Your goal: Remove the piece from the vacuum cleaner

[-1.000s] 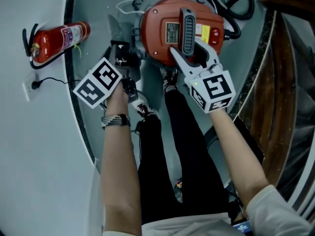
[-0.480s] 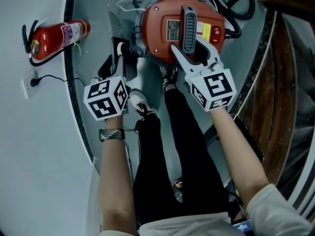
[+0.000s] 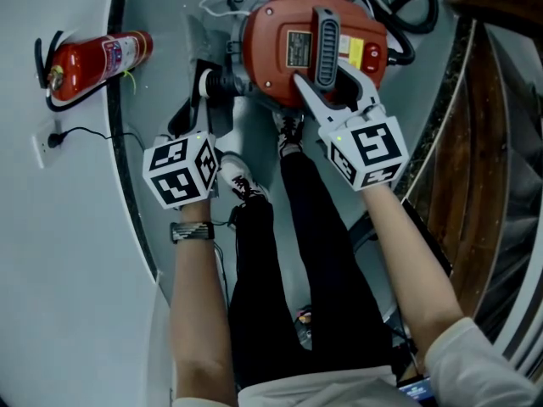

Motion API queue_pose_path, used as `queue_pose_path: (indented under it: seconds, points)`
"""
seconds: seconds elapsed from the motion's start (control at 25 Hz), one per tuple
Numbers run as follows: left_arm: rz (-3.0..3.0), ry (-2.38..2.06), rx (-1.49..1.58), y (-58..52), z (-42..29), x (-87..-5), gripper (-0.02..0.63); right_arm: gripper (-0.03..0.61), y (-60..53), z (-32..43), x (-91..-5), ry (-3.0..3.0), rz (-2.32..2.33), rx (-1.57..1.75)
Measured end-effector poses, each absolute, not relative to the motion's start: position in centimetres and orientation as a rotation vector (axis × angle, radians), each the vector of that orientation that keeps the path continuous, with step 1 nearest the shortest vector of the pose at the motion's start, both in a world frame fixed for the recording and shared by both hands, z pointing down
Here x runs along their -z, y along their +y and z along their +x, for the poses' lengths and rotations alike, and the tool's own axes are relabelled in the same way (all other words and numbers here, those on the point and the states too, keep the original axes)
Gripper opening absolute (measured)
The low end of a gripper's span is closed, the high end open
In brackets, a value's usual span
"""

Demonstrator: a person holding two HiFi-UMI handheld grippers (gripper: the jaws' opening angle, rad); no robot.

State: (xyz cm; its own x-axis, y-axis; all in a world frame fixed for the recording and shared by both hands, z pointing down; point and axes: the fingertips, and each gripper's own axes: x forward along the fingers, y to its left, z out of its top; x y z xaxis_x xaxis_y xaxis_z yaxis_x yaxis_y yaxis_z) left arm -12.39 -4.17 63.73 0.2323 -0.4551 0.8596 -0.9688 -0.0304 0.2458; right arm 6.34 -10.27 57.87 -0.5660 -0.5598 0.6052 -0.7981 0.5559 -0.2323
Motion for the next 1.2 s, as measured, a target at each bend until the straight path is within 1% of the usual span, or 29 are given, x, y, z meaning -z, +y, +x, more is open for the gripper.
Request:
queue_pose_path:
  seconds: [0.48,1.2]
  points:
    - [1.599,-1.337,-0.788,-4.3,-12.9,-64.1,0.049,0.212,-10.2,6.3,-57.9,-2.326,1.082,-0.684]
    - [1.568,-1.31,-0.775,-4.4,-13.5,-64.3,0.055,0.212,-10.2,6.3,-57.8,-2.329,1.079,-0.676]
